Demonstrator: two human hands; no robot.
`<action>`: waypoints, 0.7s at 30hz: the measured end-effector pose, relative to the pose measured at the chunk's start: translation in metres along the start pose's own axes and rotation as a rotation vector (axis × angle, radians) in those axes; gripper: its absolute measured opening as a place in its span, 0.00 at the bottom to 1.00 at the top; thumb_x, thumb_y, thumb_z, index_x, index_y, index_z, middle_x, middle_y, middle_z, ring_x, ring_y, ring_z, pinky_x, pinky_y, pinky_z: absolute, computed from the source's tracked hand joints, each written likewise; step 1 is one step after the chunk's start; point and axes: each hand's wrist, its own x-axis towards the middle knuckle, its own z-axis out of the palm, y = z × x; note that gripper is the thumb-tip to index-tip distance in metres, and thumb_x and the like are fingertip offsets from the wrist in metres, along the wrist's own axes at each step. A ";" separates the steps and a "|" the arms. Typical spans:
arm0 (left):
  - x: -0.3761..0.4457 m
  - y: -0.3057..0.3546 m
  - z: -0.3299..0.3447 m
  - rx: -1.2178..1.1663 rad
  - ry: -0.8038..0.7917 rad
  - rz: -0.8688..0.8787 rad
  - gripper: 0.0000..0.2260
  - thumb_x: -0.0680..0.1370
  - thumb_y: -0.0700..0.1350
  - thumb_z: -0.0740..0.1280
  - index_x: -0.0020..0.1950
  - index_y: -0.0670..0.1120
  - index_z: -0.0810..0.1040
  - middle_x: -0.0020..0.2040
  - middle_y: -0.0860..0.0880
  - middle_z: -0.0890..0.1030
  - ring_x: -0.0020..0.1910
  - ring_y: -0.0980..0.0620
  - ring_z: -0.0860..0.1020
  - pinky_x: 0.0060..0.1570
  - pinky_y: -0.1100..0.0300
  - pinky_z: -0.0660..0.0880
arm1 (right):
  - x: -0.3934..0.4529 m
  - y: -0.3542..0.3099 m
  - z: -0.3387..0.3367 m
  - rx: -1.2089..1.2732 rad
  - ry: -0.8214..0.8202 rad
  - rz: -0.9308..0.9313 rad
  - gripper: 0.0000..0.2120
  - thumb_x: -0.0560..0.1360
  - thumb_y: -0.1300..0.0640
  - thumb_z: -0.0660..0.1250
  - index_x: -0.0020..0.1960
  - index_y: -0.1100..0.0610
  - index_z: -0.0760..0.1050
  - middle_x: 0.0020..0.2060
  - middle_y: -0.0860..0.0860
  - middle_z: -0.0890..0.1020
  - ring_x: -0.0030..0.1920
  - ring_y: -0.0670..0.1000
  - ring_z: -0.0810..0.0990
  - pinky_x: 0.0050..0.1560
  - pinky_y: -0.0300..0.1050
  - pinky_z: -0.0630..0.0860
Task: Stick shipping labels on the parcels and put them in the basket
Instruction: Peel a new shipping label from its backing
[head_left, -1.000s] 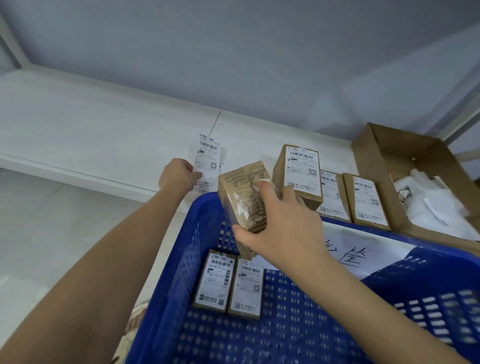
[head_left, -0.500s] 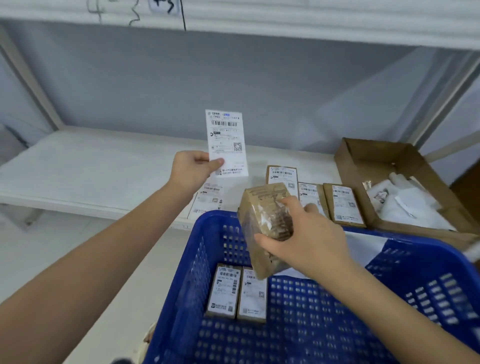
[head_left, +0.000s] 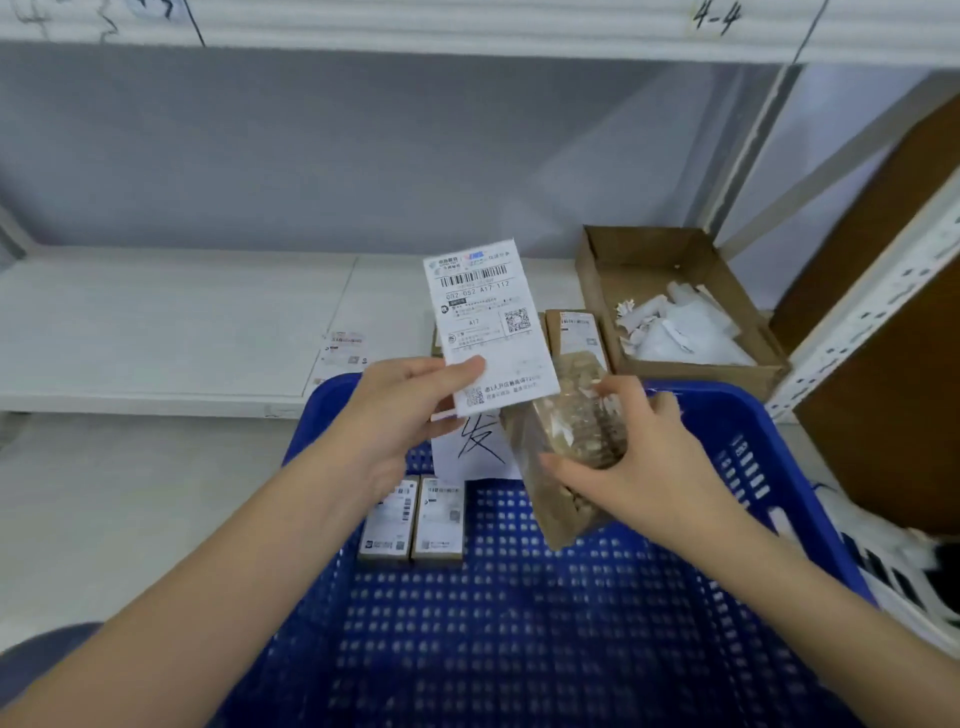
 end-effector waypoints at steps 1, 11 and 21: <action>-0.003 -0.006 0.007 -0.033 -0.031 -0.052 0.08 0.75 0.43 0.72 0.51 0.42 0.82 0.46 0.48 0.86 0.47 0.52 0.83 0.47 0.58 0.80 | -0.004 0.009 0.000 0.025 0.008 0.015 0.39 0.64 0.35 0.72 0.68 0.44 0.57 0.54 0.48 0.61 0.46 0.48 0.69 0.46 0.39 0.70; -0.011 -0.043 0.052 -0.111 -0.242 -0.289 0.15 0.74 0.41 0.71 0.58 0.37 0.80 0.51 0.41 0.84 0.52 0.44 0.83 0.51 0.44 0.80 | -0.009 0.049 0.022 -0.011 0.027 -0.012 0.42 0.61 0.26 0.63 0.67 0.45 0.56 0.58 0.45 0.62 0.51 0.42 0.71 0.42 0.43 0.76; -0.004 -0.035 0.029 -0.103 -0.244 -0.251 0.18 0.70 0.44 0.70 0.58 0.39 0.81 0.52 0.43 0.84 0.53 0.46 0.82 0.48 0.49 0.81 | -0.004 0.070 0.027 0.464 -0.089 -0.231 0.19 0.75 0.40 0.57 0.65 0.27 0.64 0.67 0.40 0.69 0.70 0.43 0.64 0.69 0.48 0.67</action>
